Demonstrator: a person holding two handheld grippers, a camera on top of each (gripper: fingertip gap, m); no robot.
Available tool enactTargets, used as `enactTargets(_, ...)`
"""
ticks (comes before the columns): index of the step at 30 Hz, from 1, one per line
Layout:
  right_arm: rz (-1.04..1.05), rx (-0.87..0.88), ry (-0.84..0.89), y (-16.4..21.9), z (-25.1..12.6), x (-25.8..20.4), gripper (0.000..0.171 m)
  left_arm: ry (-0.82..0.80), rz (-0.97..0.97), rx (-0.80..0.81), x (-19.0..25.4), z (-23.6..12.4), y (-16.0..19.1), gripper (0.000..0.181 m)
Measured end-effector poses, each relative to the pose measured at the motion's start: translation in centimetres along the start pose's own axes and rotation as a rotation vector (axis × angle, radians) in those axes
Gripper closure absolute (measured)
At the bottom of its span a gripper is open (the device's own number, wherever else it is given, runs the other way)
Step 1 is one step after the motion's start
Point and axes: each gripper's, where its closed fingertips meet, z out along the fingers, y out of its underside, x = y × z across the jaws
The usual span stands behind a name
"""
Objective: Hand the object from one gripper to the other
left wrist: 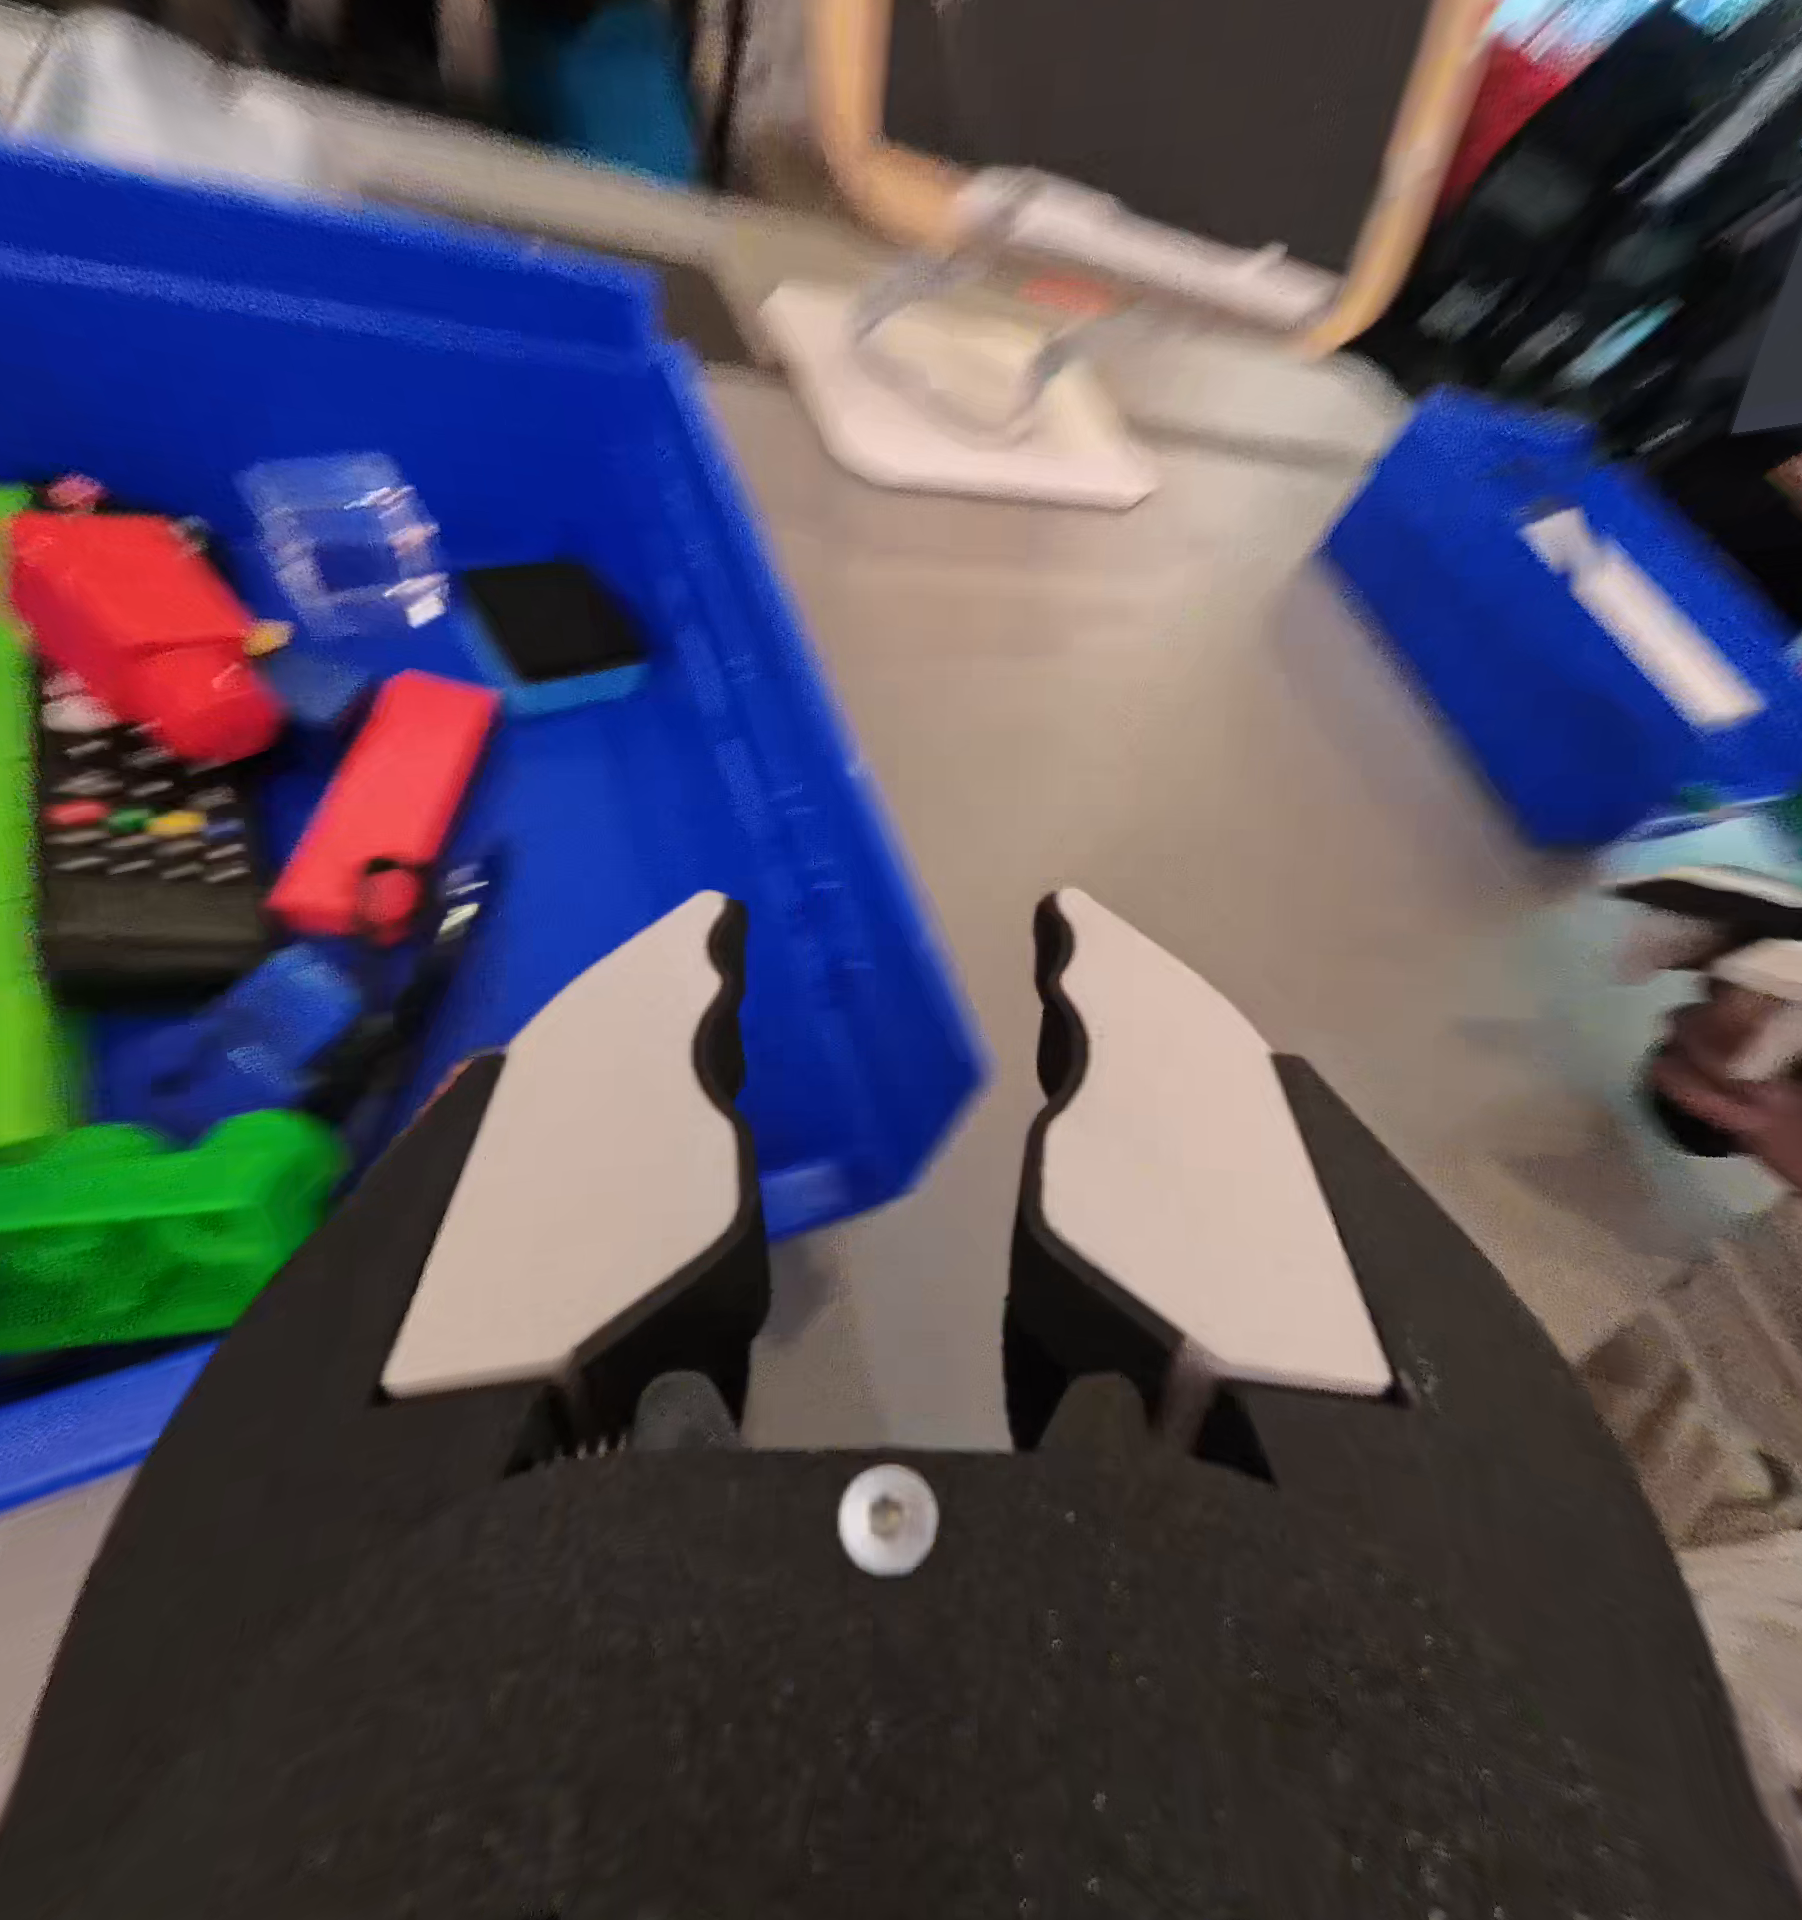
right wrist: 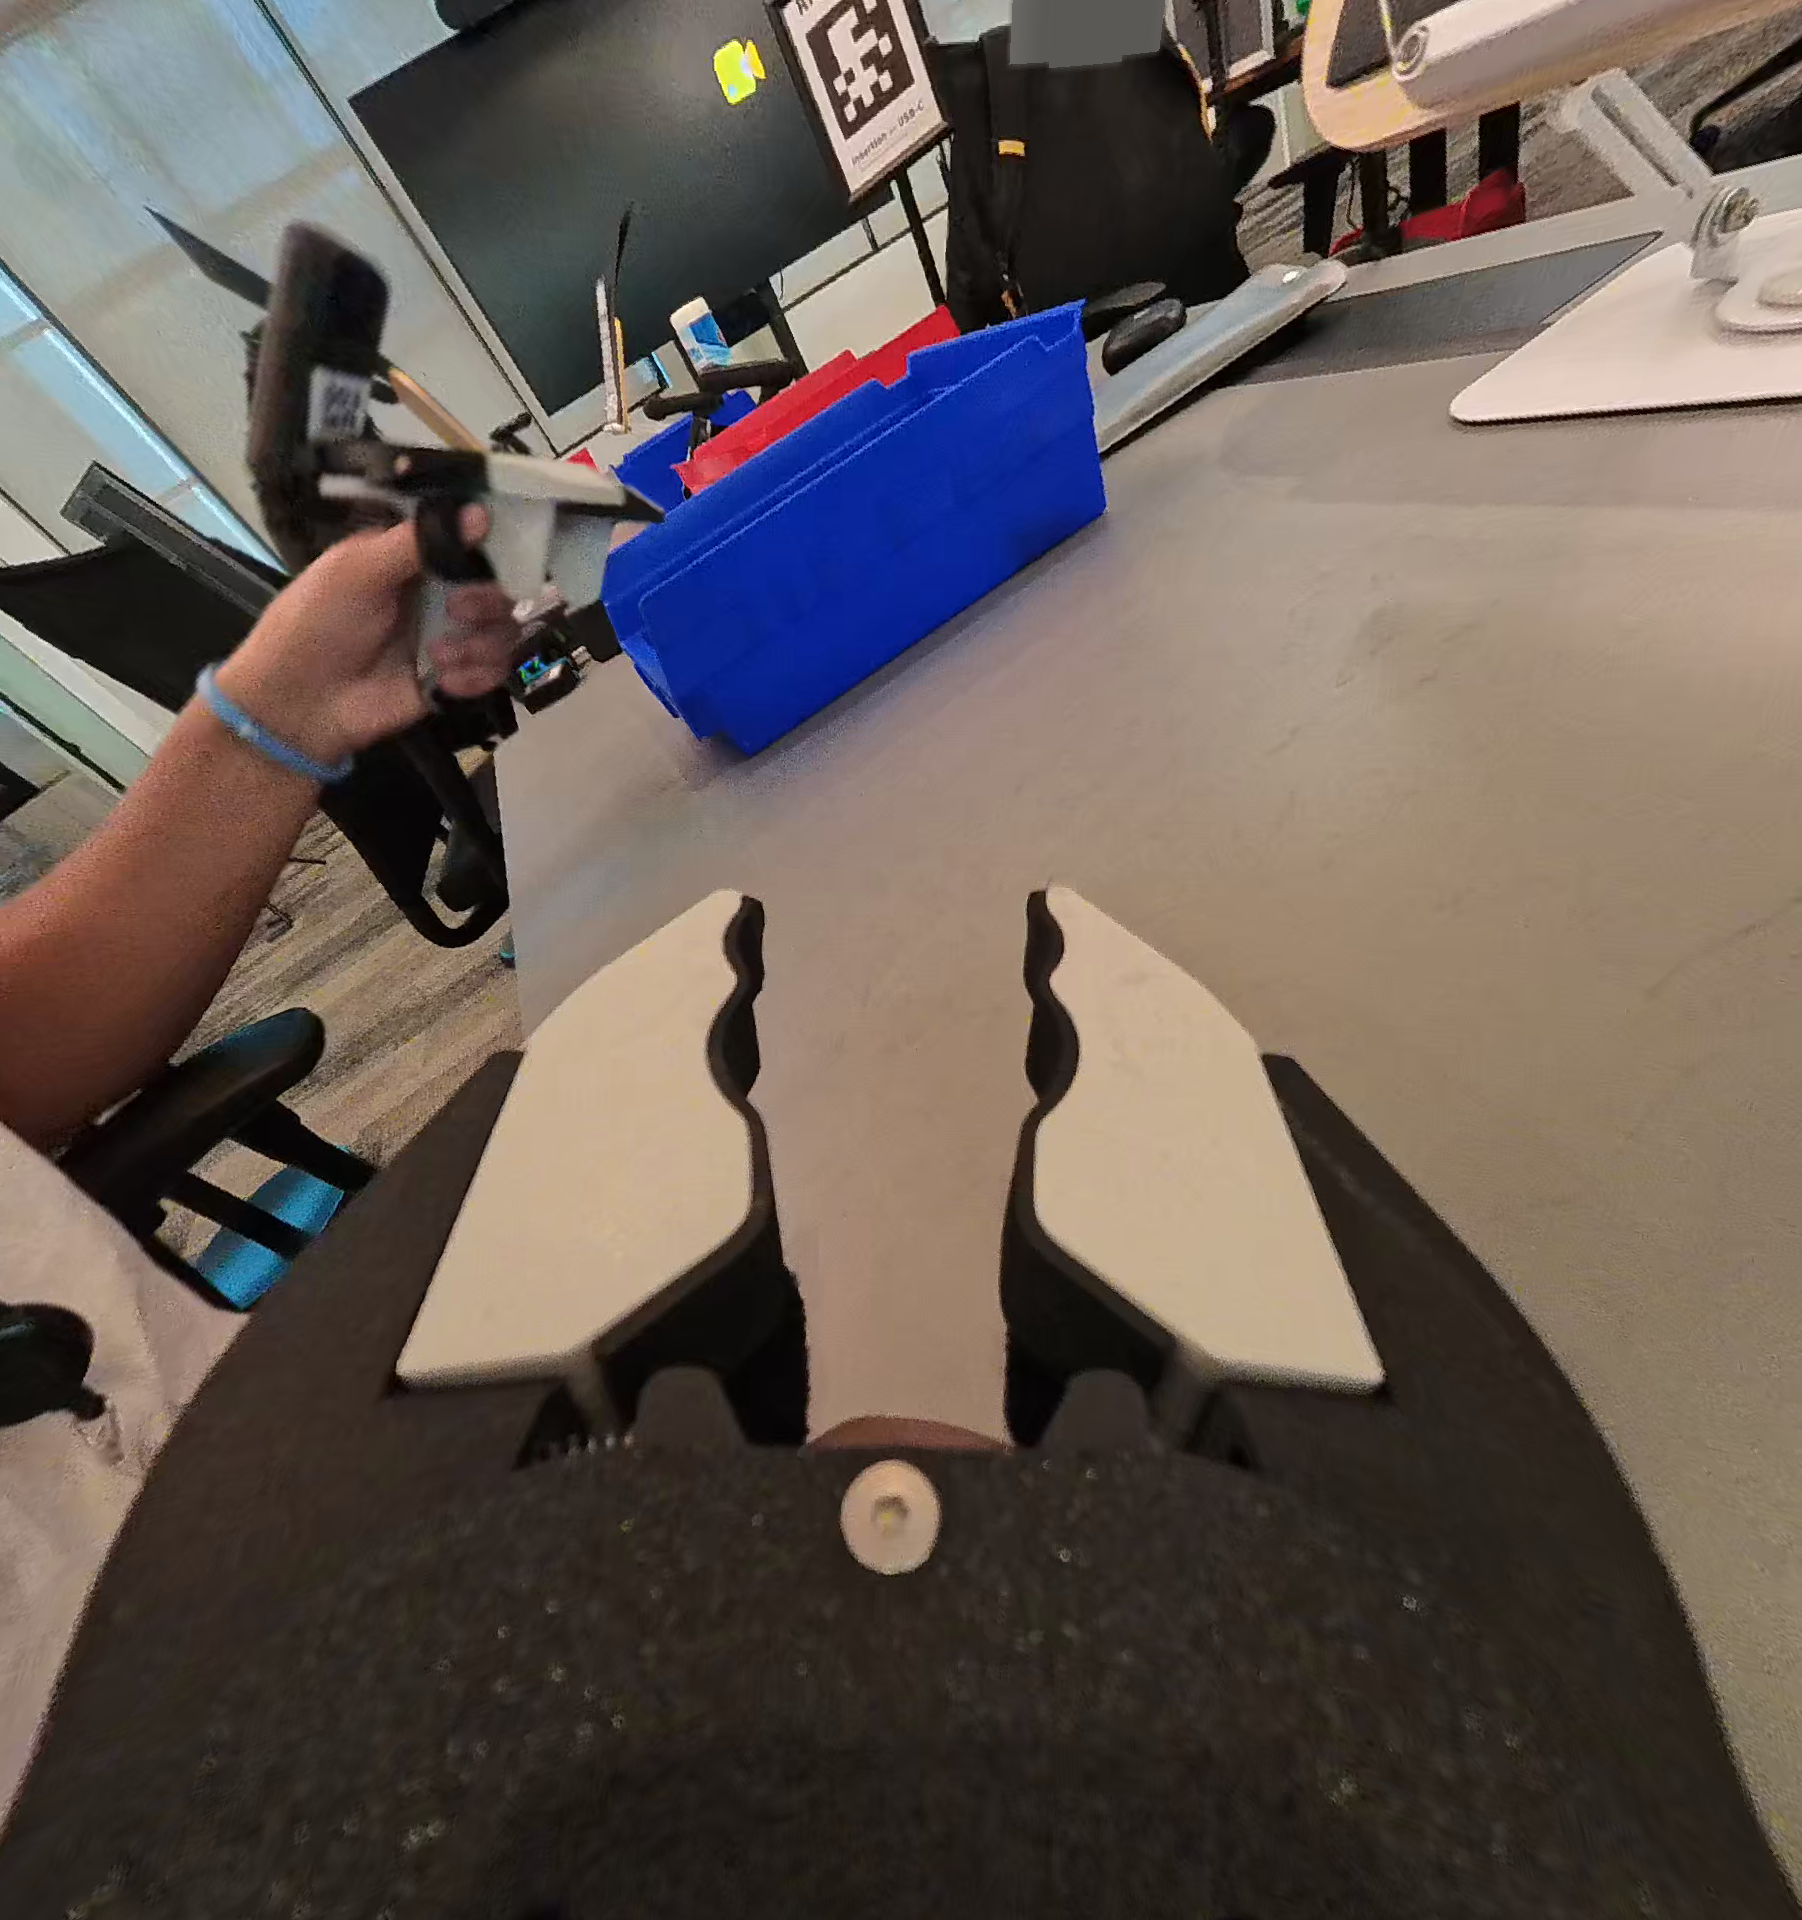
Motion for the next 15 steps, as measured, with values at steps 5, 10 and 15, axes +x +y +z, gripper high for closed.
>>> enactTargets(5,0.005,-0.004,-0.039,-0.3,0.5,-0.3,0.122,-0.411,0.002,-0.174,-11.2,3.9,-3.5,0.118)
enactTargets(10,0.049,0.001,-0.100,-0.2,0.9,-1.2,0.121,-0.769,-0.015,-0.386,-19.0,8.0,-4.0,0.118)
enactTargets(15,0.065,-0.007,-0.103,0.0,0.9,-1.0,0.121,-0.794,-0.072,-0.425,-20.7,10.8,-3.4,0.114)
